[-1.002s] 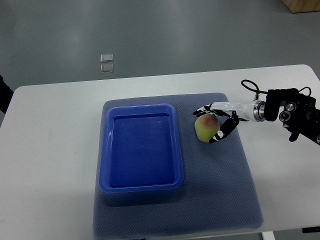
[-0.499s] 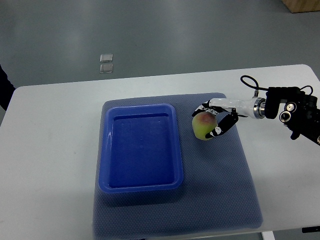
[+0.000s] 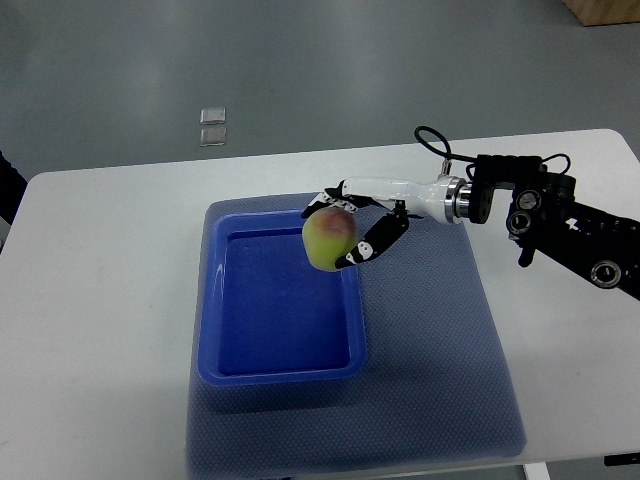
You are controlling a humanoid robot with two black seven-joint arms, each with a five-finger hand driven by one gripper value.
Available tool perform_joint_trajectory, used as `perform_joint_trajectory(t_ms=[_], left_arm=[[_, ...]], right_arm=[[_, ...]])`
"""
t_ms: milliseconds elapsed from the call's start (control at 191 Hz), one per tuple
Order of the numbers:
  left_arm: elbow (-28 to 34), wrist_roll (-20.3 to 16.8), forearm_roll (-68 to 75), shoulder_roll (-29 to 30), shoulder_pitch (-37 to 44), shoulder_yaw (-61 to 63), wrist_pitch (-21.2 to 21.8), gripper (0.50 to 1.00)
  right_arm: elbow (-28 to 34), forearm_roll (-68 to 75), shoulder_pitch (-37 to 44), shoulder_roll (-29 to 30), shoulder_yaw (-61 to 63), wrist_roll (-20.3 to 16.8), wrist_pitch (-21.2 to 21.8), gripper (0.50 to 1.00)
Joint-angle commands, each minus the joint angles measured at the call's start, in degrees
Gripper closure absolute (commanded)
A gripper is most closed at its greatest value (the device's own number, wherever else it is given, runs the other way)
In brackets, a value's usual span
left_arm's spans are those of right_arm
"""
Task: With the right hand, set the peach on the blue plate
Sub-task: 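Lift the peach and carry it over the blue tray, then lower the peach into the tray and open the right hand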
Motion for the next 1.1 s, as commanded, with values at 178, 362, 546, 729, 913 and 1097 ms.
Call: perform_joint_trajectory(t_ms=[178, 362, 546, 729, 913, 1097], left_arm=[[0.0, 0.0, 0.0, 0.0, 0.0, 0.0, 0.0, 0.5], [0.0, 0.0, 0.0, 0.0, 0.0, 0.0, 0.0, 0.5], [0.0, 0.0, 0.0, 0.0, 0.0, 0.0, 0.0, 0.5], [0.0, 0.0, 0.0, 0.0, 0.0, 0.0, 0.0, 0.5], [0.0, 0.0, 0.0, 0.0, 0.0, 0.0, 0.0, 0.5], [0.0, 0.0, 0.0, 0.0, 0.0, 0.0, 0.0, 0.5]], right_arm=[[-2.0, -1.4, -0.5, 4.2, -1.5, -0.3, -1.1, 0.883], [-4.8, -1.5, -1.1, 4.8, -3.1, -0.3, -2.7, 0.867], [-5.0, -1.5, -1.2, 5.3, -3.9, -0.3, -4.4, 0.857], [-4.9, -1.3, -1.3, 5.6, -3.9, -0.4, -4.5, 0.763], [-4.9, -0.5, -2.2, 5.5, -3.8, -0.4, -4.4, 0.574], [-4.9, -0.2, -2.2, 5.5, -2.9, -0.4, -3.7, 0.57]])
